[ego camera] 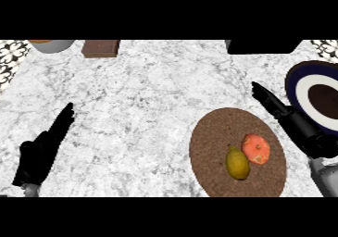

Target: Pick the lemon from the placemat and place it in the plate

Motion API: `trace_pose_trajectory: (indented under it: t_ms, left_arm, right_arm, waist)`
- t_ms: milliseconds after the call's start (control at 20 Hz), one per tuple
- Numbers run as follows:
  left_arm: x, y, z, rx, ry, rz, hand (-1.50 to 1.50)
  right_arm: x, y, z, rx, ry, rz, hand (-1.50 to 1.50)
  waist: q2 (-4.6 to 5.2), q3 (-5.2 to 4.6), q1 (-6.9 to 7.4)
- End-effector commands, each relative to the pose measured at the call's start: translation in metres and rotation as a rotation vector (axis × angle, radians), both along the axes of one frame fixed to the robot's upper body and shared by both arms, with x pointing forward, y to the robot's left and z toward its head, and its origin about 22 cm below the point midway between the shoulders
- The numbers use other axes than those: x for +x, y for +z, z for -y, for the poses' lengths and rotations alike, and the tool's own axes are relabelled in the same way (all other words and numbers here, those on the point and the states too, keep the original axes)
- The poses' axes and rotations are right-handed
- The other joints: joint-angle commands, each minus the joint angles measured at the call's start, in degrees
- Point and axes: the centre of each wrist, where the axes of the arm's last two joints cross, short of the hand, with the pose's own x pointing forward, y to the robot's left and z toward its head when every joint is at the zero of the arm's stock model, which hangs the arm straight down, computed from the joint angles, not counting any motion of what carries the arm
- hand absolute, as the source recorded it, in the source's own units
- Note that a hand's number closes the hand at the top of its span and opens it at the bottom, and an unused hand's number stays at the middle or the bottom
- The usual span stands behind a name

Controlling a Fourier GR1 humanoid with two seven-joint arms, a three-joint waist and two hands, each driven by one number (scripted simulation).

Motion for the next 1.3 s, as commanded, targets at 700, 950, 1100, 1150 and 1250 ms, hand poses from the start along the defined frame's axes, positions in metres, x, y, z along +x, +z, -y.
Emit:
trace_pose_trajectory:
  t_ms: [700,950,1100,1150,1250]
  left_arm:
    - [0.041,-0.005,0.008,-0.188,0.077,0.005,0.0]
    - [0.06,0.011,-0.012,-0.168,0.098,0.045,0.0]
    - [0.053,-0.013,-0.015,-0.171,0.092,0.014,0.0]
    - [0.049,-0.022,-0.023,-0.175,0.091,0.03,0.0]
    - [0.044,-0.02,0.0,-0.179,0.082,0.017,0.0]
  right_arm:
    - [-0.038,-0.125,0.071,0.321,-0.035,0.044,-1.5]
    - [-0.036,-0.117,0.079,0.081,0.059,0.065,-1.5]
    - [-0.018,-0.099,0.091,-0.024,0.08,0.054,-1.5]
    - [-0.038,-0.107,0.086,-0.036,0.1,0.057,-1.5]
    - [-0.031,-0.084,0.106,-0.049,0.107,0.053,-1.5]
  waist:
    - [0.9,-0.29,0.74]
    - [0.6,-0.4,0.53]
    - [0.62,-0.43,0.63]
    - [0.54,-0.46,0.27]
    - [0.49,-0.43,0.48]
